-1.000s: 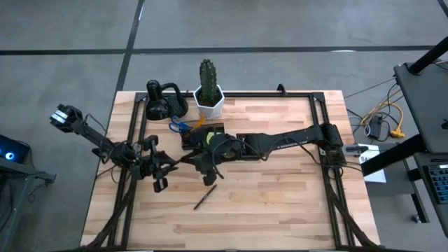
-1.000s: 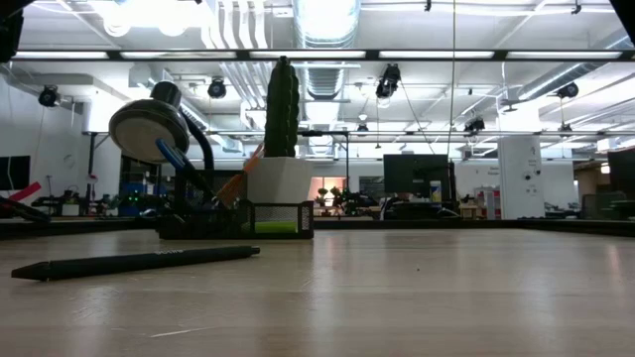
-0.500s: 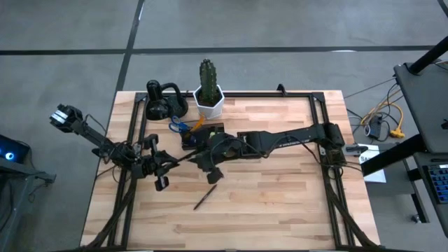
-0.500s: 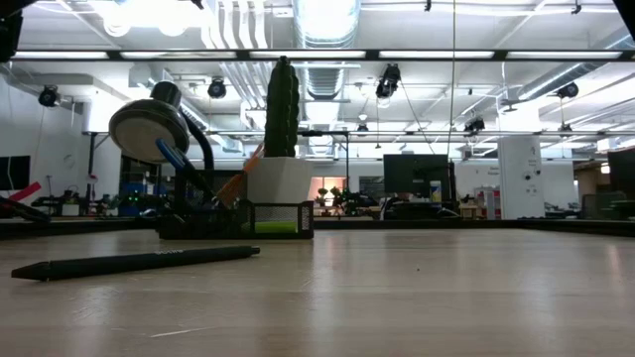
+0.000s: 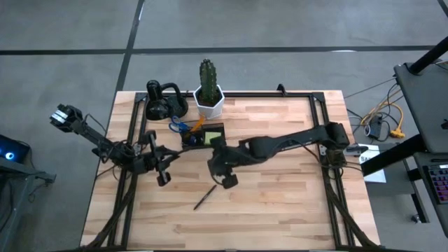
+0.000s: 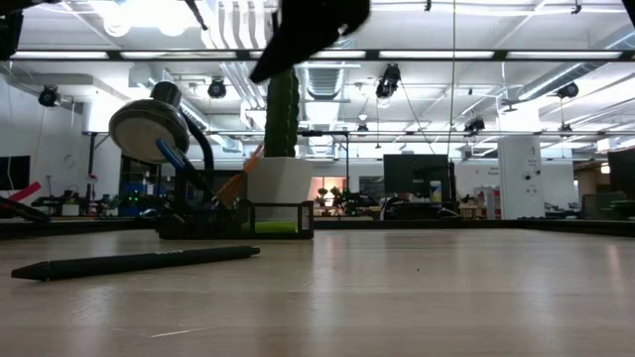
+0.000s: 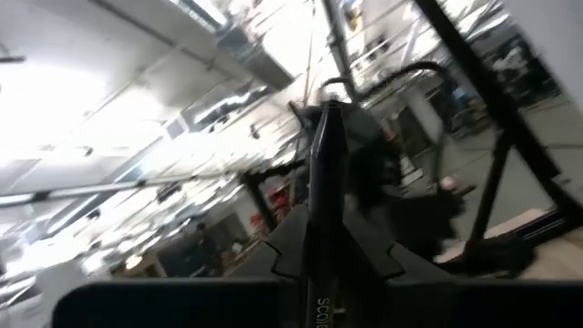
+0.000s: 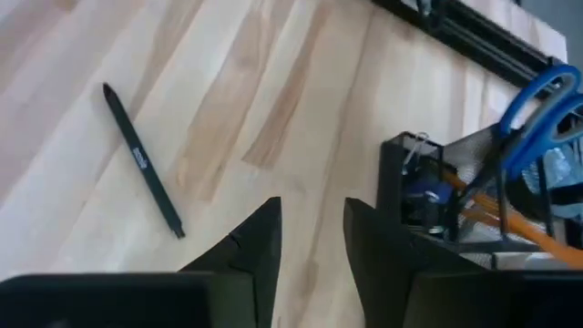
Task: Pick and place office supplies into organizer
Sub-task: Put the right black pen into the black desk organizer
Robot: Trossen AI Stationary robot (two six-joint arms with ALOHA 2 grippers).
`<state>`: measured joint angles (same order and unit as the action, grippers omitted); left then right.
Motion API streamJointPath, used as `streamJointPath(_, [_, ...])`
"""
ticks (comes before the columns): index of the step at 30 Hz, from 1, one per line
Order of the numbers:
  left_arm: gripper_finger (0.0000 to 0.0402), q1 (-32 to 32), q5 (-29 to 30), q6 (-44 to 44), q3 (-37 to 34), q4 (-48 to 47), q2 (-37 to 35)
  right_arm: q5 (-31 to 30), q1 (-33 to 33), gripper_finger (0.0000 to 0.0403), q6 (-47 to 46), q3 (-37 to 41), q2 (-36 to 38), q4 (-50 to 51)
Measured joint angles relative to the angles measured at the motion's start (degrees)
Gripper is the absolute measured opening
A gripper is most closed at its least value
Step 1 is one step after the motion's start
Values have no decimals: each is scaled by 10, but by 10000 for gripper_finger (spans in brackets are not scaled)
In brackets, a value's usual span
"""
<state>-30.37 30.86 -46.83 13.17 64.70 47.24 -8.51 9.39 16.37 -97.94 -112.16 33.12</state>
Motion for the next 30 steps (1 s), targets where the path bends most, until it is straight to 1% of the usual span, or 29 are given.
streamJointPath(2, [19, 0, 17, 0, 0, -1, 0, -1, 1, 101, -4, 53, 19, -49])
streamJointPath(4, [19, 0, 30, 4, 0, -2, 0, -3, 1, 92, -10, 118, 54, -113])
streamJointPath(8, [19, 0, 35, 20, 0, -5, 0, -6, 1, 71, -20, 282, 165, -268])
streamJointPath(11, [19, 0, 36, 30, -1, -7, 2, -34, 1, 57, -13, 427, 258, -443])
streamJointPath(13, [19, 0, 38, 30, 0, -7, 2, -39, 2, 51, 1, 521, 306, -556])
streamJointPath(16, [19, 0, 50, 33, 8, -6, 9, -39, 2, 47, 3, 638, 342, -701])
streamJointPath(17, [19, 0, 66, 38, 12, -7, 14, -39, 1, 47, 4, 668, 349, -744])
streamJointPath(20, [19, 0, 160, 45, 35, -7, 36, -40, -5, 49, 26, 737, 357, -857])
streamJointPath(22, [19, 0, 225, 45, 52, -7, 58, -42, -10, 49, 48, 765, 357, -902])
streamJointPath(23, [19, 0, 248, 45, 60, -9, 70, -43, -13, 49, 53, 777, 357, -922])
streamJointPath(25, [19, 0, 270, 45, 79, -8, 93, -45, -19, 49, 55, 789, 357, -954])
streamJointPath(28, [19, 4, 299, 45, 113, -7, 136, -75, -28, 48, 55, 793, 356, -953])
streamJointPath(30, [19, 9, 345, 45, 139, -8, 169, -91, -31, 48, 51, 791, 354, -943])
